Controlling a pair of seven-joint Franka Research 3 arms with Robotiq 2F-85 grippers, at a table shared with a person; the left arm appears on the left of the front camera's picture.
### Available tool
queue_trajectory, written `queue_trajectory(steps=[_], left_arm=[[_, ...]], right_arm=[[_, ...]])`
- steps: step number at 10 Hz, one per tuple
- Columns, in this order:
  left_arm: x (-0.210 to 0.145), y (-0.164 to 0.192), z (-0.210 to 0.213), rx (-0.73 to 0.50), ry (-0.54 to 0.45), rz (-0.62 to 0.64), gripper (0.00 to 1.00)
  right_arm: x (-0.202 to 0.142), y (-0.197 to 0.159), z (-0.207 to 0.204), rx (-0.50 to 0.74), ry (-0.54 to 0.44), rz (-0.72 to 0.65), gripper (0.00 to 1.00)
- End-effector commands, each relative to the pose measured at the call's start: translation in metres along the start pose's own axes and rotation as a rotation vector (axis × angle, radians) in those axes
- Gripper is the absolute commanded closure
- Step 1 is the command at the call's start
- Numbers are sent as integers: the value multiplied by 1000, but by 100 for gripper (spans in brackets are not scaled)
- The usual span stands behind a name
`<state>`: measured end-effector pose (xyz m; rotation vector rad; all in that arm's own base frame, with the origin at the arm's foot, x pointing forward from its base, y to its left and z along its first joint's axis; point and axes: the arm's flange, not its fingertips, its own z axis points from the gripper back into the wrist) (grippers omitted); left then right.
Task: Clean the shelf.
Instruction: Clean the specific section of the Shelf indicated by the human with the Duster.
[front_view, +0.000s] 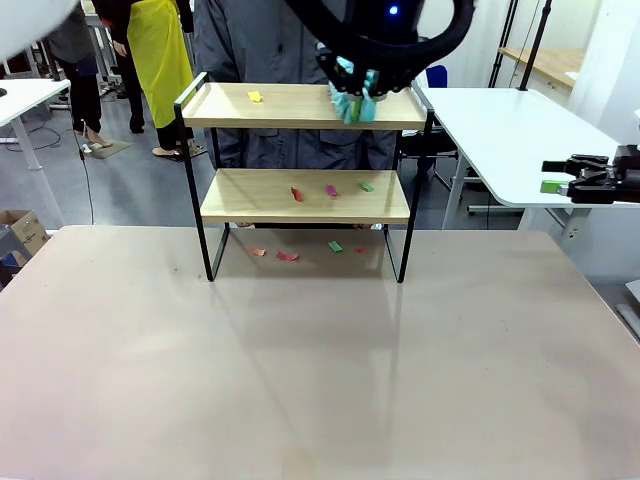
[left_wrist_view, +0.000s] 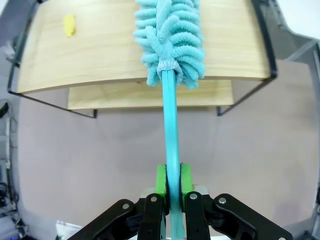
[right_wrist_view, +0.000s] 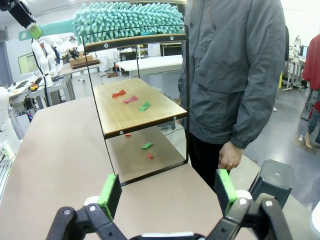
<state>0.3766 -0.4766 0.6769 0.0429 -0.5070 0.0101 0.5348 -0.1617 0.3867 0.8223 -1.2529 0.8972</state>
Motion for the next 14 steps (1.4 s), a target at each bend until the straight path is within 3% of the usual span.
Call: queue_trajectory(steps=[1, 6, 10, 14], left_arm=[[-1, 21, -11, 71, 17, -30, 87], [-9, 100, -26, 178, 40, -74, 87], [-10, 153, -29, 358, 45, -171, 87], [-3, 168, 9, 620, -108, -234, 87]], right_arm=[[3, 0, -1, -2, 17, 7, 0], [3, 0, -1, -2, 17, 7, 0], [3, 0, -1, -2, 17, 7, 0], [3, 0, -1, -2, 17, 7, 0]])
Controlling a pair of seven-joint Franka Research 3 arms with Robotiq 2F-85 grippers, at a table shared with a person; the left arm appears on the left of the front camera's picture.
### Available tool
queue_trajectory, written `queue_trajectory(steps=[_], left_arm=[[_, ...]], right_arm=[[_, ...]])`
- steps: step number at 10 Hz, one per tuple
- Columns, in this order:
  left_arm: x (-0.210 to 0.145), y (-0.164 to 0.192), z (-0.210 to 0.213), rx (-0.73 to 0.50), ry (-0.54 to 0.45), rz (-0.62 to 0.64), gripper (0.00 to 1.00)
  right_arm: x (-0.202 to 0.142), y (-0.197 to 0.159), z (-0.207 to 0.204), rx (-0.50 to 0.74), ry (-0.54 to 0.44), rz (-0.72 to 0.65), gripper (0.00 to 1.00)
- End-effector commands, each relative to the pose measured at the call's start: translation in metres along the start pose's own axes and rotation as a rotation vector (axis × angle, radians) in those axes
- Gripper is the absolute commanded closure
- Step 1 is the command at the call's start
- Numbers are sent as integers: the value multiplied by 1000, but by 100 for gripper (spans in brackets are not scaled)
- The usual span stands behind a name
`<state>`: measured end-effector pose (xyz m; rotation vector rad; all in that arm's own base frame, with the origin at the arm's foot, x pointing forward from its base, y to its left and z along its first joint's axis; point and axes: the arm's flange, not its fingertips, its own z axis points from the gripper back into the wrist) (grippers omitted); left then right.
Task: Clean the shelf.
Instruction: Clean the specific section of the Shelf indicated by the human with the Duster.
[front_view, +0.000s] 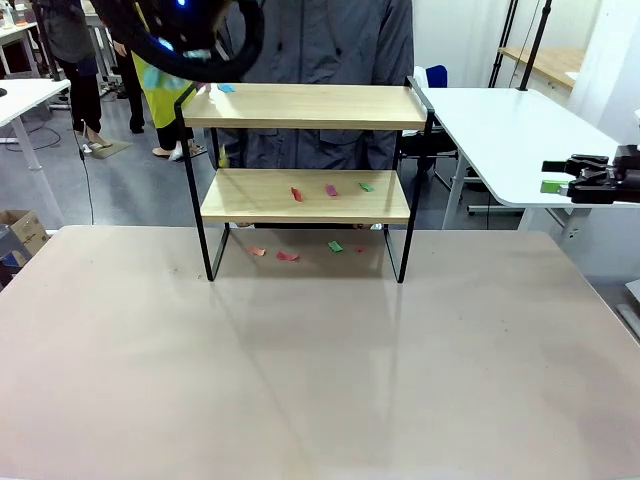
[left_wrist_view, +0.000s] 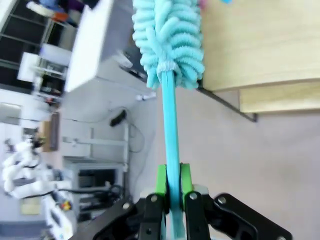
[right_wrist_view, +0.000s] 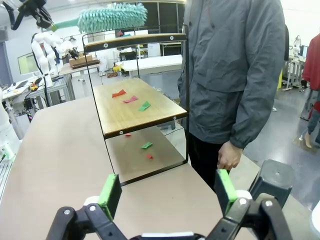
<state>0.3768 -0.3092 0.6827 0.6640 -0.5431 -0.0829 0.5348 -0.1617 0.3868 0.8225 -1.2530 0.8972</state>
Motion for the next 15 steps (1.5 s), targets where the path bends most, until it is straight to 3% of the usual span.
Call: queue_trajectory(steps=[1, 3, 6, 10, 15], left_arm=[[-4, 11, 24, 53, -85, 31, 87], [-4, 20, 49, -3, -148, 34, 87], [-4, 27, 56, -113, -137, 45, 87], [-2, 40, 62, -412, -95, 113, 87], [2, 4, 42, -506, -9, 202, 87]], right_arm=[[3, 0, -1, -2, 18, 7, 0], [3, 0, -1, -2, 18, 7, 0], [3, 0, -1, -2, 18, 7, 0], [3, 0, -1, -2, 18, 7, 0], [3, 0, -1, -2, 18, 7, 0]])
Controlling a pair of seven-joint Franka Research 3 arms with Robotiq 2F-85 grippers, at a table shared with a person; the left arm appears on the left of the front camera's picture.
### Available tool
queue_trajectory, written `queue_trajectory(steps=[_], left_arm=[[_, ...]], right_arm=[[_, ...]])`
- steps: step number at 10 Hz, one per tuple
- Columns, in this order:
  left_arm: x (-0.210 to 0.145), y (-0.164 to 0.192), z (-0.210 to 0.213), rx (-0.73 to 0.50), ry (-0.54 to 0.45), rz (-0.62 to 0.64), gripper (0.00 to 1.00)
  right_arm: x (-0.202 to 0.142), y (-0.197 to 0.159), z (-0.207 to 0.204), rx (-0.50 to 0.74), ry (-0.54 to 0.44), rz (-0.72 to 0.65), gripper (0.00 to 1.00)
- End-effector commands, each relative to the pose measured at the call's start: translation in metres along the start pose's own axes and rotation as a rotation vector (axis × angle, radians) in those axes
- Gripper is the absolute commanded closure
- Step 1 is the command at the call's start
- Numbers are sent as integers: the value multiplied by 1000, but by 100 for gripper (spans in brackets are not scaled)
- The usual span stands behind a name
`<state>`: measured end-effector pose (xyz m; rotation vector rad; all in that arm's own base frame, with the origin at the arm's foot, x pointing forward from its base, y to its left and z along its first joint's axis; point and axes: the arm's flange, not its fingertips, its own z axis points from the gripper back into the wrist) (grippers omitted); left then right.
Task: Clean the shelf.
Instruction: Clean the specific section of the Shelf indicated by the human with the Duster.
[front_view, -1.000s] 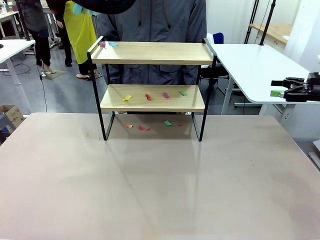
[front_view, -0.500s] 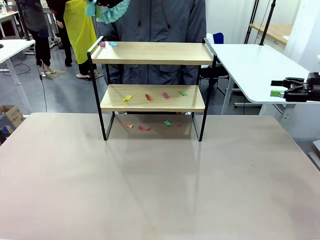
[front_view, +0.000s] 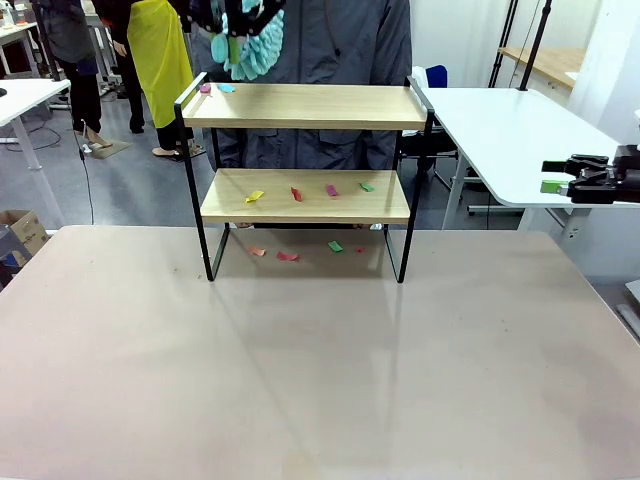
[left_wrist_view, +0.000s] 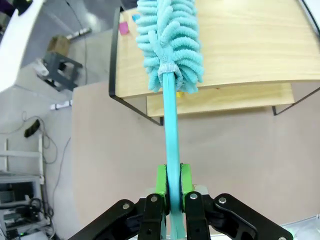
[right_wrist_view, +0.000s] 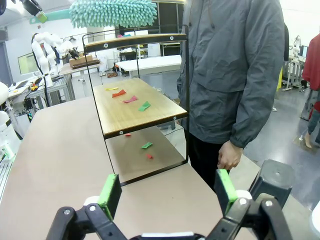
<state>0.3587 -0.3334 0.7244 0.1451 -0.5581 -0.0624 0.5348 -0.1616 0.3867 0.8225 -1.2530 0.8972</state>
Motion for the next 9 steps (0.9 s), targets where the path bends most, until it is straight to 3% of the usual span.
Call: queue_trajectory(steps=[1, 4, 7, 9], left_arm=[[-12, 1, -17, -23, 7, 47, 87], [-24, 6, -37, -1, 33, 47, 87], [-31, 21, -49, 138, 56, -12, 87], [-31, 33, -47, 297, 19, -30, 87]], right_arm=[[3, 0, -1, -2, 18, 7, 0], [3, 0, -1, -2, 18, 7, 0], [3, 0, -1, -2, 18, 7, 0], [3, 0, -1, -2, 18, 7, 0]])
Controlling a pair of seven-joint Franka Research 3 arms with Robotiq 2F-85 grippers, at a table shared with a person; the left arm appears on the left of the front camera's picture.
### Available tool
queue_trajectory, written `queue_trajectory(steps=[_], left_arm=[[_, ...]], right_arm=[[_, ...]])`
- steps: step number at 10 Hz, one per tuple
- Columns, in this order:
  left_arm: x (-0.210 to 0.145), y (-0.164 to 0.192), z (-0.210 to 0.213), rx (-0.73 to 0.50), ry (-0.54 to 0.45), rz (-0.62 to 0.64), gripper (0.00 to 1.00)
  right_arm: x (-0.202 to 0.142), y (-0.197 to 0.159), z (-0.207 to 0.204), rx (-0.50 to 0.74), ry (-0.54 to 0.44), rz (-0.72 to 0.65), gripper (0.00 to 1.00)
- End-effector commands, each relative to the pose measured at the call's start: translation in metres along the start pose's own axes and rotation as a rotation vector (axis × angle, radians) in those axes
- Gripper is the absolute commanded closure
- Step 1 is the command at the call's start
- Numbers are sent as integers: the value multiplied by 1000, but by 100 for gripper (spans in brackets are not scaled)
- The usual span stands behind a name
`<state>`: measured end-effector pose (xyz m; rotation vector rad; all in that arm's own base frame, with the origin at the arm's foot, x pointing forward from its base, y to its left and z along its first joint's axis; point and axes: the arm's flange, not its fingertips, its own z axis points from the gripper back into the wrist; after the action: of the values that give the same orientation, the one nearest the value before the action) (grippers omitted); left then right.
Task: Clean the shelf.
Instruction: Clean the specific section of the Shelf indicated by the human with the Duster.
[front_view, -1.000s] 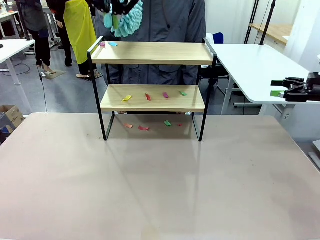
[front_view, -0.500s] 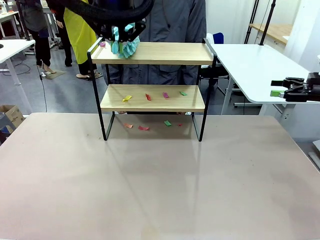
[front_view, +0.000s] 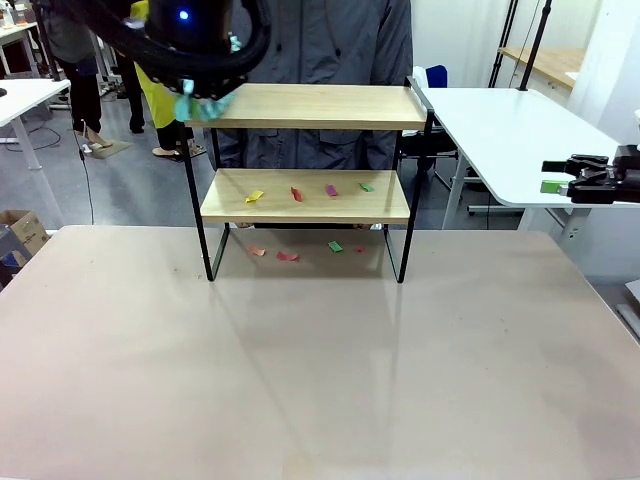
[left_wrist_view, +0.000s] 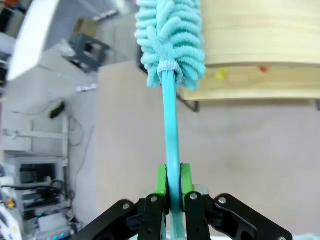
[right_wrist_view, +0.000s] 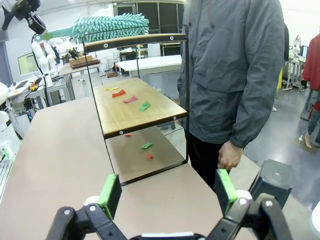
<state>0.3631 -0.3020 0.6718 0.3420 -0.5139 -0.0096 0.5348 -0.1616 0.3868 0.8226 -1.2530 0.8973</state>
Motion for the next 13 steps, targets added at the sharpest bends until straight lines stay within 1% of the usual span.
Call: queue_trajectory(steps=[1, 2, 3, 5, 6, 7, 8, 9, 10, 11, 12, 13], left_arm=[[-4, 13, 5, 185, -64, -33, 87], [-5, 14, 11, 241, -103, -48, 87], [-5, 13, 21, 223, -142, -57, 87], [-7, 18, 47, 113, -198, -54, 87], [-8, 24, 57, 46, -205, -52, 87], [-9, 33, 66, -50, -204, -46, 87], [-14, 44, 76, -192, -192, -44, 87], [-20, 55, 84, -327, -137, -78, 87], [-30, 68, 91, -468, -106, -131, 87], [-40, 84, 97, -571, -94, -185, 87], [-51, 99, 102, -645, -106, -209, 87], [-66, 114, 102, -695, -89, -378, 87]], right_arm=[[3, 0, -1, -2, 18, 7, 0], [3, 0, -1, -2, 18, 7, 0], [3, 0, -1, -2, 18, 7, 0], [3, 0, -1, -2, 18, 7, 0], [3, 0, -1, -2, 18, 7, 0], [3, 0, -1, -2, 18, 7, 0], [3, 0, -1, -2, 18, 7, 0], [3, 0, -1, -2, 18, 7, 0], [3, 0, -1, -2, 18, 7, 0], [3, 0, -1, -2, 18, 7, 0], [3, 0, -1, -2, 18, 7, 0], [3, 0, -1, -2, 18, 7, 0]])
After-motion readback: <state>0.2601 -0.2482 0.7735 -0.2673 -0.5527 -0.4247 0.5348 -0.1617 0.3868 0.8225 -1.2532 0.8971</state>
